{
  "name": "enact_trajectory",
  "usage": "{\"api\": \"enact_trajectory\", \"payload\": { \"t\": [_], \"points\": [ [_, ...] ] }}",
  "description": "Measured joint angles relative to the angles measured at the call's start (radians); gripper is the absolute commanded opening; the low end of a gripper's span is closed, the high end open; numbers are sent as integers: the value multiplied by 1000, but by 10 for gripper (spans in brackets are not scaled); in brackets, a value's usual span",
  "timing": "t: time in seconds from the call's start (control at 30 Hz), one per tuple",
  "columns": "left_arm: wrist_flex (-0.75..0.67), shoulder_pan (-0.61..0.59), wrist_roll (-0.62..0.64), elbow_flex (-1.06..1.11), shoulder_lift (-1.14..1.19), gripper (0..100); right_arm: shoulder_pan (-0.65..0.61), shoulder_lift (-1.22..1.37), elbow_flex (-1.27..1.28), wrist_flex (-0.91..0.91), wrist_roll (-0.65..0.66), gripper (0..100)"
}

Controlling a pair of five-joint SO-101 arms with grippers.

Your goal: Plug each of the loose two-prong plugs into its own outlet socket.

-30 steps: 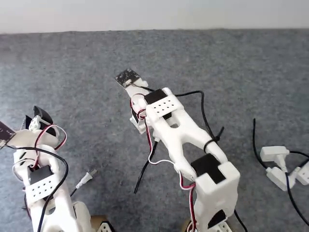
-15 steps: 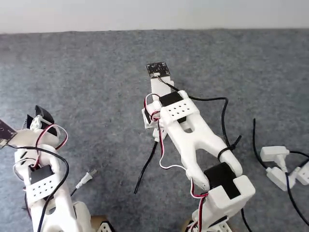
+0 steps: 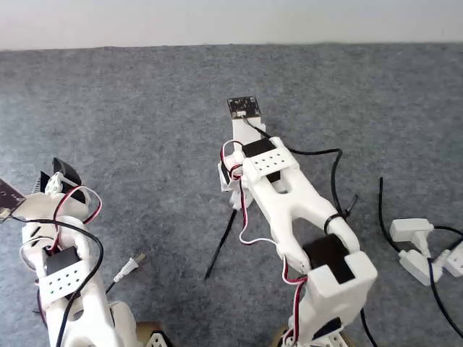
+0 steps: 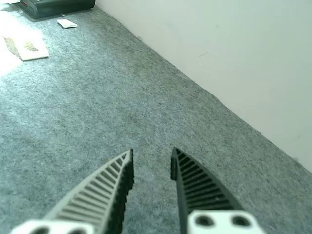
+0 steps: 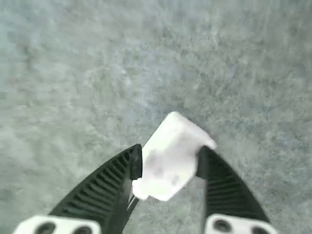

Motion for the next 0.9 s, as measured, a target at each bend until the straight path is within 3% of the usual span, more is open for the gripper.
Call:
{"api": "enact_trajectory", "payload": {
  "t": [0.67,0.9],
  "points": [
    [0,0,0,0,0,123,2,-52,-18,84,21,214],
    [0,0,0,0,0,123,137,-269,44,110,38,3]
  ]
}}
